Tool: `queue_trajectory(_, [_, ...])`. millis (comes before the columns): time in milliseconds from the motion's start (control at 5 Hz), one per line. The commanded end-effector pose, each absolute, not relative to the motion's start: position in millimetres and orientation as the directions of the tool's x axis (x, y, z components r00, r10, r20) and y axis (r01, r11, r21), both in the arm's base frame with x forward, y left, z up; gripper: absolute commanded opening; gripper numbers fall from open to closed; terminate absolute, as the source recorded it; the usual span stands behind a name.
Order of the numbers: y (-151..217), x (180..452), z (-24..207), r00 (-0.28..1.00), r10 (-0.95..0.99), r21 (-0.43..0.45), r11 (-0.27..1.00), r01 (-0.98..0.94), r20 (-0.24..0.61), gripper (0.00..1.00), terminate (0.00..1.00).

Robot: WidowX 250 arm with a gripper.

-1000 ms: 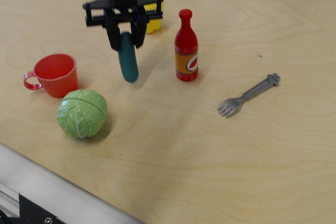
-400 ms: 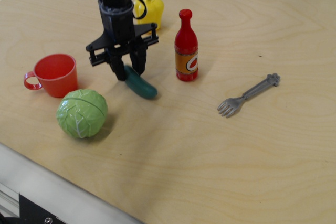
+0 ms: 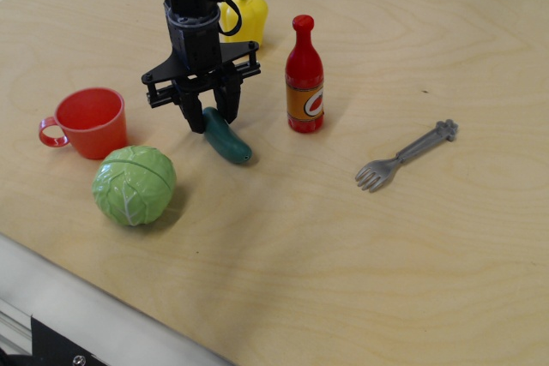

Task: Take cucumber out of cup

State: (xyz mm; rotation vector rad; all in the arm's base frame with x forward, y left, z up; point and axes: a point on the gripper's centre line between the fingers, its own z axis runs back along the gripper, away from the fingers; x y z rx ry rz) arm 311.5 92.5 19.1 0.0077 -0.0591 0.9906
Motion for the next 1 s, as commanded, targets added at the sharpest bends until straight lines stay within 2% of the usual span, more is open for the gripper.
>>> queue_trajectory(0, [89.7,322.5,66.8,0.553,0.819,-0.069,0.567,-0.821,0.153,1.00,0.00])
queue_trajectory(400, [87.0,324.5,104.8,0.554,0.796,-0.057,0.582,-0.811,0.243,1.00,0.00])
queue_trajectory(600, [87.0,324.5,104.8,0.554,0.796,-0.057,0.582,-0.811,0.243,1.00,0.00])
queue_trajectory(800, [87.0,324.5,104.8,0.554,0.796,-0.057,0.582,-0.811,0.243,1.00,1.00])
